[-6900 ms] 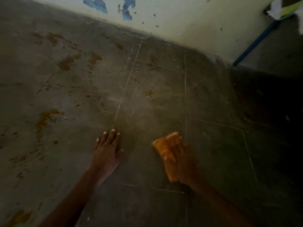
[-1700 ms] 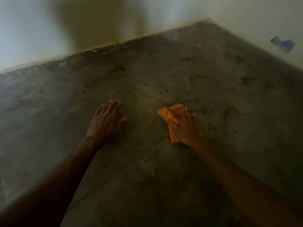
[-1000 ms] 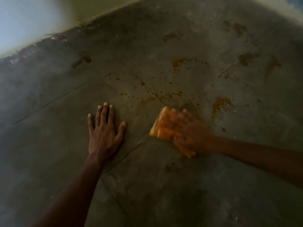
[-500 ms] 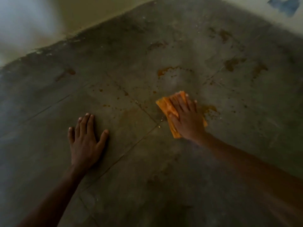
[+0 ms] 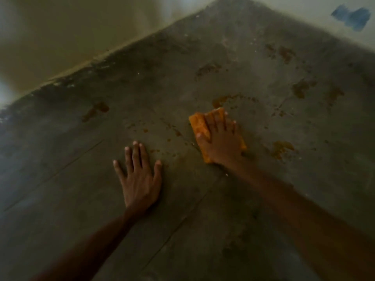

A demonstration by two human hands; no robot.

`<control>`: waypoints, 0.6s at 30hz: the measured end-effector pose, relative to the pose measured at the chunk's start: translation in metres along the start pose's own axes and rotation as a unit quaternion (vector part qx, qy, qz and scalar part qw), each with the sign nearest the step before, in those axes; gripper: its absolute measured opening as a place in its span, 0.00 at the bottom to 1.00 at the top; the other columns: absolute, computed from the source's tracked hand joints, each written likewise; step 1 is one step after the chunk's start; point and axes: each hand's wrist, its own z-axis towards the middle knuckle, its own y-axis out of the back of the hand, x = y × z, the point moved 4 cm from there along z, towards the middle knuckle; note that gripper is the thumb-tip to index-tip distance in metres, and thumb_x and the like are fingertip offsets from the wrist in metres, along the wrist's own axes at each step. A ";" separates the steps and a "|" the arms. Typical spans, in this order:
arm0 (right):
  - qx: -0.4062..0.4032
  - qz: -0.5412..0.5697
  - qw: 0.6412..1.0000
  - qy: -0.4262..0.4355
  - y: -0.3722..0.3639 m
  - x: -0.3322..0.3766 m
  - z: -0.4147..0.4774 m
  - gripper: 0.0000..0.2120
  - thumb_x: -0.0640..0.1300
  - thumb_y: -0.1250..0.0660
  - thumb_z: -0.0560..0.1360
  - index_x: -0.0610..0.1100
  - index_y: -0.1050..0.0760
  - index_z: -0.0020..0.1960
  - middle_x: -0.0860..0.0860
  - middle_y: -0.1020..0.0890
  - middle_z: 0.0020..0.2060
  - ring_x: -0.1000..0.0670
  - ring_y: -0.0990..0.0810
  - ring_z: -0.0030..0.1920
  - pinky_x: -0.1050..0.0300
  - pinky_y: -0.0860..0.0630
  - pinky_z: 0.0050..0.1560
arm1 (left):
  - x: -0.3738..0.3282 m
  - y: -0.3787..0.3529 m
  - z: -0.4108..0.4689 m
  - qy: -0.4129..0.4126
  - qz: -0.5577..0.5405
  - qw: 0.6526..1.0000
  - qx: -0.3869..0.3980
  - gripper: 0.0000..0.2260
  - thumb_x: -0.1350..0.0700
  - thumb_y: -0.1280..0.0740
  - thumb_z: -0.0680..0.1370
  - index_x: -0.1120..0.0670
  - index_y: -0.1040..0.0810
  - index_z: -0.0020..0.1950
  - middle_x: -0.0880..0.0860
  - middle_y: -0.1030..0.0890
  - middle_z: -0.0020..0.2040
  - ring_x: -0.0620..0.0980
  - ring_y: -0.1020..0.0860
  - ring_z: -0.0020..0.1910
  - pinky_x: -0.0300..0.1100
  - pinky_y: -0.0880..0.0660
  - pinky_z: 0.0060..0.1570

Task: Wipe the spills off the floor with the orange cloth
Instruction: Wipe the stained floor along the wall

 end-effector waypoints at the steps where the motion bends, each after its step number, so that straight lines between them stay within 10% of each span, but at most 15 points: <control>1: -0.002 0.013 1.000 -0.015 -0.005 0.027 -0.006 0.36 0.66 0.58 0.78 0.52 0.56 0.81 0.47 0.51 0.82 0.39 0.56 0.81 0.36 0.57 0.79 | 0.004 0.000 0.002 -0.019 -0.018 1.000 0.017 0.33 0.38 0.58 0.79 0.52 0.59 0.80 0.50 0.61 0.81 0.48 0.64 0.78 0.57 0.67 0.75; 5: 0.008 -0.002 0.986 0.169 -0.016 0.070 -0.107 0.33 0.64 0.51 0.80 0.54 0.51 0.82 0.50 0.49 0.82 0.43 0.53 0.81 0.39 0.50 0.78 | 0.049 0.047 0.011 -0.081 -0.227 0.970 0.041 0.32 0.46 0.46 0.76 0.54 0.45 0.79 0.53 0.47 0.81 0.49 0.50 0.79 0.46 0.55 0.76; 8: 0.028 -0.004 0.979 0.202 -0.011 0.043 -0.129 0.33 0.66 0.48 0.78 0.59 0.49 0.81 0.54 0.47 0.81 0.46 0.50 0.81 0.38 0.46 0.77 | 0.116 0.093 0.031 -0.213 -0.065 0.973 -0.058 0.28 0.46 0.46 0.81 0.55 0.42 0.79 0.53 0.42 0.79 0.50 0.47 0.79 0.50 0.52 0.77; 13: 0.001 0.018 1.000 -0.005 -0.016 0.118 -0.001 0.38 0.67 0.59 0.74 0.55 0.49 0.81 0.49 0.47 0.81 0.39 0.50 0.80 0.36 0.49 0.78 | 0.226 0.097 0.083 -0.080 0.010 0.996 -0.040 0.35 0.35 0.53 0.79 0.55 0.46 0.80 0.57 0.44 0.80 0.53 0.48 0.79 0.52 0.53 0.77; 18: 0.057 -0.008 0.970 0.238 -0.023 0.179 -0.115 0.34 0.63 0.46 0.78 0.57 0.50 0.81 0.53 0.49 0.82 0.45 0.54 0.81 0.39 0.48 0.78 | 0.243 0.094 0.080 -0.046 -0.011 0.997 -0.054 0.33 0.35 0.53 0.80 0.51 0.51 0.81 0.53 0.47 0.81 0.48 0.51 0.79 0.51 0.54 0.78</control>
